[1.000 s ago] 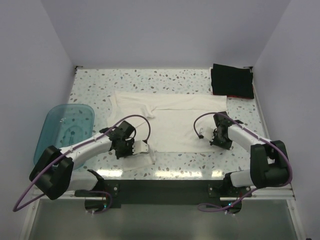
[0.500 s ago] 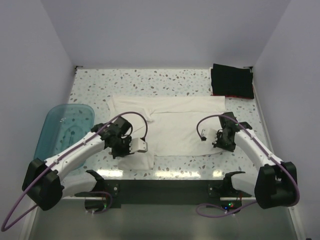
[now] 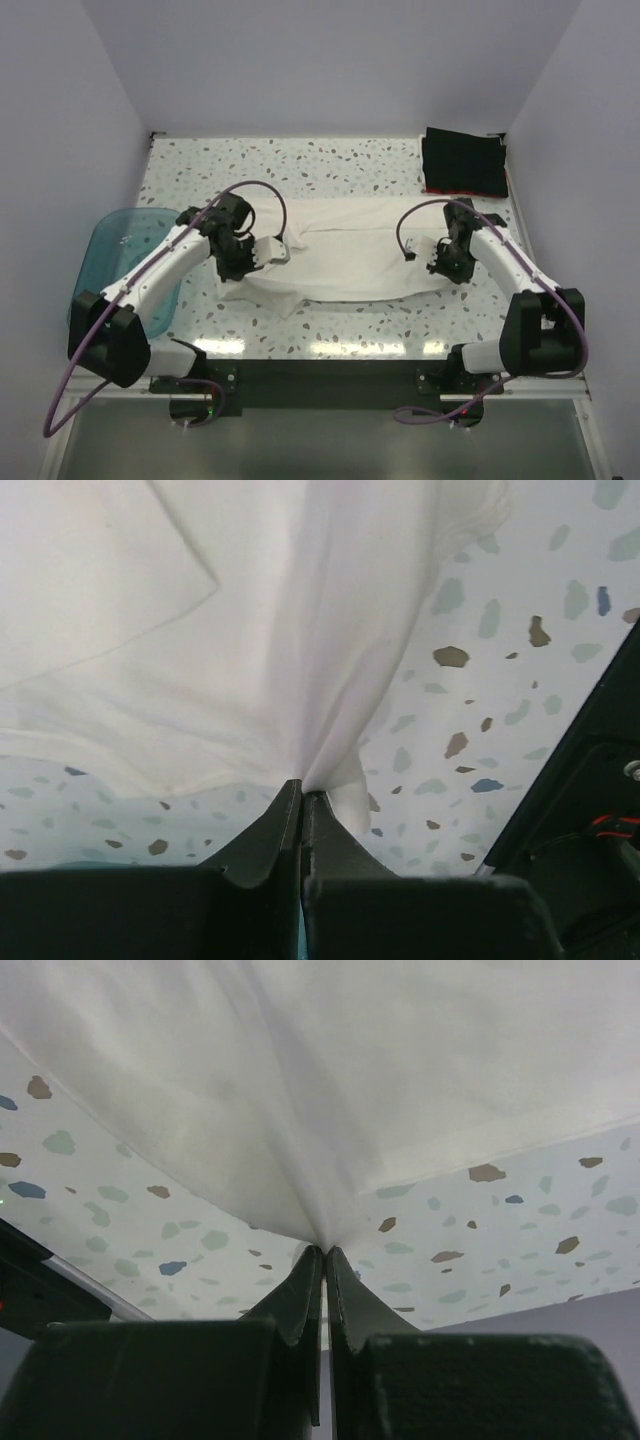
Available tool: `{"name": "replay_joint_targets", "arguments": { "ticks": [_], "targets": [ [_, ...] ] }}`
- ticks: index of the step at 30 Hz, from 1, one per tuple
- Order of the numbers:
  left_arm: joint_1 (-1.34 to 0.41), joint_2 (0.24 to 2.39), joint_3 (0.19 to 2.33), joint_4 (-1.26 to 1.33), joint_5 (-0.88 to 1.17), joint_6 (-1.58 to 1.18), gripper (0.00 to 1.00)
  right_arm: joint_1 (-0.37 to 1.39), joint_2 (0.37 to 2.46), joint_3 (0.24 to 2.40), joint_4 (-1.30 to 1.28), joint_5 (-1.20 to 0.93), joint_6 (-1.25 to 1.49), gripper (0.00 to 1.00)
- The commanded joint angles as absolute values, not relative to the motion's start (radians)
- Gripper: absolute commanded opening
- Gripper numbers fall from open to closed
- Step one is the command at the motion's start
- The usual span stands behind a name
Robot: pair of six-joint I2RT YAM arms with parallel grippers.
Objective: Fold and stack the t-shirts
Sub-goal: Fold the tshirt
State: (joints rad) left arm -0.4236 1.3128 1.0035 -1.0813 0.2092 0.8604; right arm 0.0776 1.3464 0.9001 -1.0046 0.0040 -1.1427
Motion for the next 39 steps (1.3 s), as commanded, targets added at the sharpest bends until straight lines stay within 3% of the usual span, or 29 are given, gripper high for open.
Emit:
{"name": "replay_joint_targets", "arguments": {
  "ticks": [1, 22, 39],
  "targets": [
    [-0.377, 1.379, 1.094, -1.089, 0.206, 0.952, 0.0, 0.064, 1.41, 0.991, -1.026, -0.023, -1.186, 0.0],
    [-0.328, 1.857, 1.565, -1.094, 0.183, 1.069, 0.0, 0.017, 1.755, 1.285, -1.049, -0.017, -1.25, 0.0],
    [-0.276, 1.905, 1.674, -1.147, 0.224, 1.106, 0.0, -0.026, 1.824, 1.394, -1.08, -0.034, -1.273, 0.0]
  ]
}}
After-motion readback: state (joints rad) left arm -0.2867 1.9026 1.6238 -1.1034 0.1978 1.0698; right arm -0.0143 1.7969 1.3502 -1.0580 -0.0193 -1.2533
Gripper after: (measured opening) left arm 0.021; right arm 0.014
